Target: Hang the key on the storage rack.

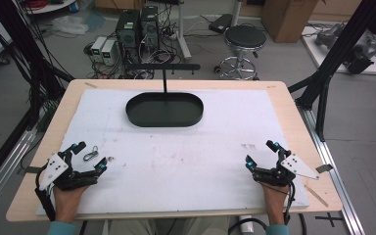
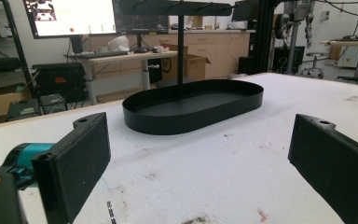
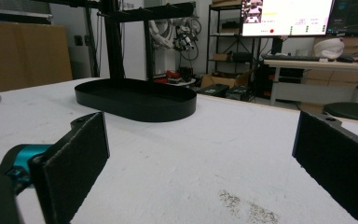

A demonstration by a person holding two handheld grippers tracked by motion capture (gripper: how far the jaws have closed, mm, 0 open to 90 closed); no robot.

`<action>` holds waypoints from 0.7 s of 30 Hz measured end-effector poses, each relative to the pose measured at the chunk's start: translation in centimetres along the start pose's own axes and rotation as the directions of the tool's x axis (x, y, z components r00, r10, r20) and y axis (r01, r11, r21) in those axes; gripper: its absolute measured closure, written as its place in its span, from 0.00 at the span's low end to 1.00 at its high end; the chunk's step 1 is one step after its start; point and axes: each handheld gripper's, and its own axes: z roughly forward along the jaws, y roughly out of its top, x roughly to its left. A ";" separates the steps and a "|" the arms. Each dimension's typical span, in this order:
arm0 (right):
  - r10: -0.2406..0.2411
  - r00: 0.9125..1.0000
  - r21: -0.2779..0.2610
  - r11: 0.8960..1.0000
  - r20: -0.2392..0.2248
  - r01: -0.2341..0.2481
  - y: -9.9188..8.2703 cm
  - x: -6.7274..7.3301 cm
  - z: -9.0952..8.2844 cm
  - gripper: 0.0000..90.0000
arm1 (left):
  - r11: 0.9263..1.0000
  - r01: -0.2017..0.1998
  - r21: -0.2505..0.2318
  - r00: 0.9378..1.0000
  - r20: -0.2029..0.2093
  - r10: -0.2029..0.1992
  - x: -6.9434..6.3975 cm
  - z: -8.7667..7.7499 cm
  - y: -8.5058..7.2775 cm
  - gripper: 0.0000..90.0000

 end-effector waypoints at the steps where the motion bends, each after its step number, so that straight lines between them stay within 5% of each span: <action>1: 0.000 1.000 0.000 1.000 0.000 0.000 0.0 0.0 0.0 0.03 | 1.000 0.000 0.000 1.000 -0.003 0.000 0.0 0.0 0.0 0.07; 21: -0.007 1.000 -0.006 1.000 0.002 0.007 0.0 0.0 0.0 0.03 | 1.000 0.003 0.031 0.999 -0.038 -0.002 0.0 0.2 0.2 0.07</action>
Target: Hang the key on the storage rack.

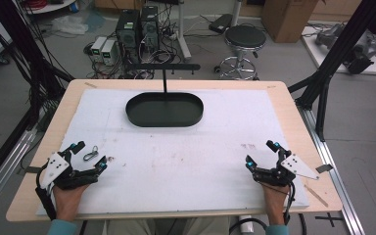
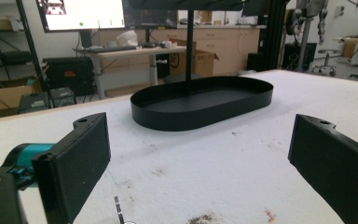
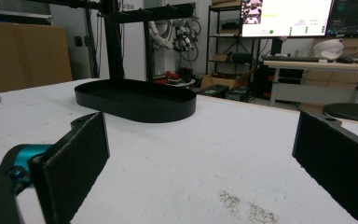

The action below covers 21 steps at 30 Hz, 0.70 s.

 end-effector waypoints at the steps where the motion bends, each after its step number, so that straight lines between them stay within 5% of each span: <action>1: 0.000 1.000 0.000 1.000 0.000 0.000 0.0 0.0 0.0 0.03 | 1.000 0.000 0.011 1.000 -0.001 0.000 0.0 0.0 0.1 0.07; 11: 0.001 1.000 0.004 1.000 -0.002 -0.001 0.0 0.1 0.0 0.03 | 0.992 -0.055 0.116 0.998 -0.016 0.057 0.4 0.1 3.7 0.07; 21: 0.002 1.000 0.003 1.000 -0.003 -0.002 0.0 0.1 0.0 0.03 | 0.953 -0.089 0.289 0.995 -0.027 0.100 1.8 0.5 6.4 0.07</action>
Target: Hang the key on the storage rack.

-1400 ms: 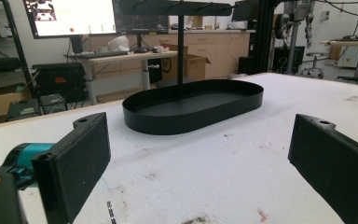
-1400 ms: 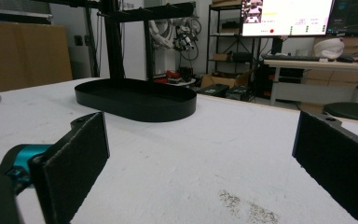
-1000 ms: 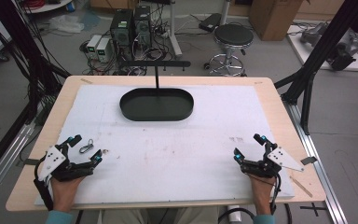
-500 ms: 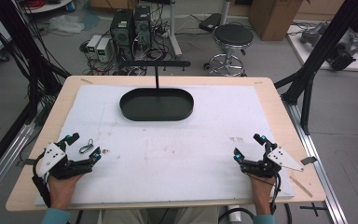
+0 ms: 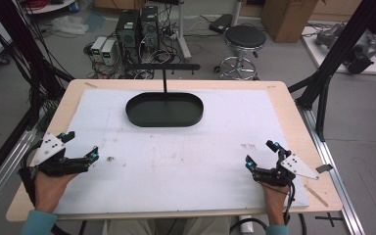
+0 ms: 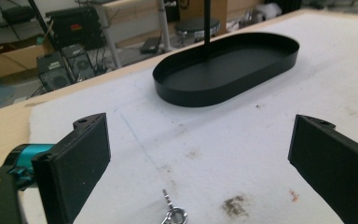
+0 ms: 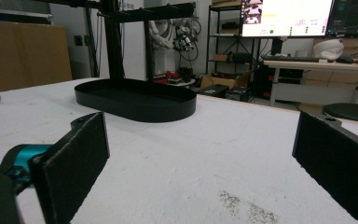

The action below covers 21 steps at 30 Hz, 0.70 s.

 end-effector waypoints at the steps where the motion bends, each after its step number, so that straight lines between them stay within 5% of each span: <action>1: 0.001 1.000 0.000 1.000 0.000 -0.001 0.0 0.0 0.0 0.03 | 1.000 -0.008 0.017 1.000 -0.001 0.008 0.2 0.0 0.2 0.07; 8: 0.002 1.000 0.000 1.000 0.000 -0.002 0.0 0.0 0.0 0.03 | 0.990 -0.021 0.138 1.000 0.004 0.021 1.1 0.8 1.3 0.07; 13: 0.002 1.000 0.000 1.000 0.000 -0.002 0.0 0.0 0.0 0.03 | 0.983 -0.012 0.182 1.000 0.003 0.012 1.7 1.6 1.6 0.07; 21: 0.001 1.000 0.000 1.000 0.002 -0.001 0.0 0.0 0.0 0.03 | 0.957 -0.025 0.288 0.999 0.028 0.018 2.6 2.9 2.1 0.07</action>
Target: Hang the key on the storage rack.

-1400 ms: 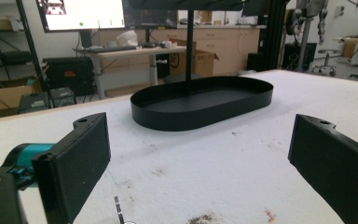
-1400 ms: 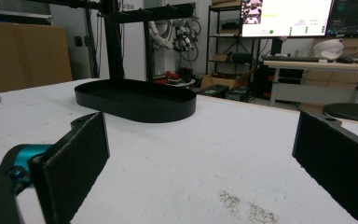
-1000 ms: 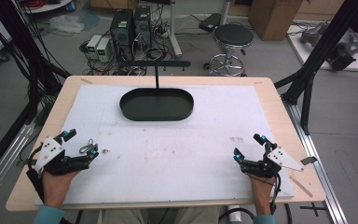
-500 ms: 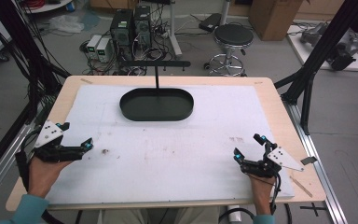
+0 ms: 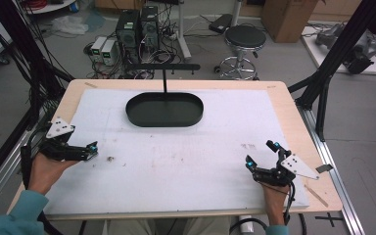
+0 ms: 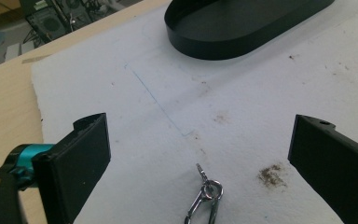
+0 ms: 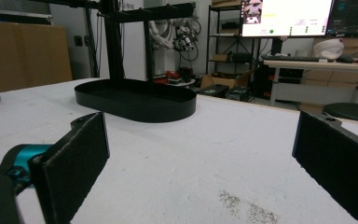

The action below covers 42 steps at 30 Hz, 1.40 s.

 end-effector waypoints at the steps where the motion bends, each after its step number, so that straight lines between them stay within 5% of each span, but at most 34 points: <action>1: 0.005 1.000 0.002 1.000 -0.001 -0.005 0.0 0.0 0.0 0.03 | 1.000 -0.006 0.014 1.000 0.009 0.006 0.1 0.1 0.1 0.09; 10: 0.002 1.000 -0.001 1.000 0.000 -0.002 0.0 0.0 0.0 0.03 | 0.993 -0.008 0.115 0.999 0.033 0.004 1.0 1.3 0.2 0.12; 31: 0.004 1.000 0.001 1.000 0.001 -0.004 0.0 0.0 0.0 0.03 | 0.957 -0.007 0.291 0.999 0.048 -0.007 1.4 3.6 -0.4 0.19; 34: 0.000 1.000 -0.001 1.000 0.002 0.000 0.0 0.0 0.0 0.03 | 0.947 -0.006 0.320 0.998 0.067 -0.016 1.4 3.8 -0.5 0.25; 40: 0.005 1.000 0.002 1.000 0.001 -0.005 0.0 0.0 0.0 0.03 | 0.940 -0.007 0.342 0.996 0.089 -0.025 1.3 4.1 -0.6 0.35; 42: 0.007 1.000 0.002 1.000 0.000 -0.007 0.0 0.0 0.0 0.03 | 0.931 0.005 0.364 0.995 0.093 -0.042 1.2 4.3 -0.6 0.41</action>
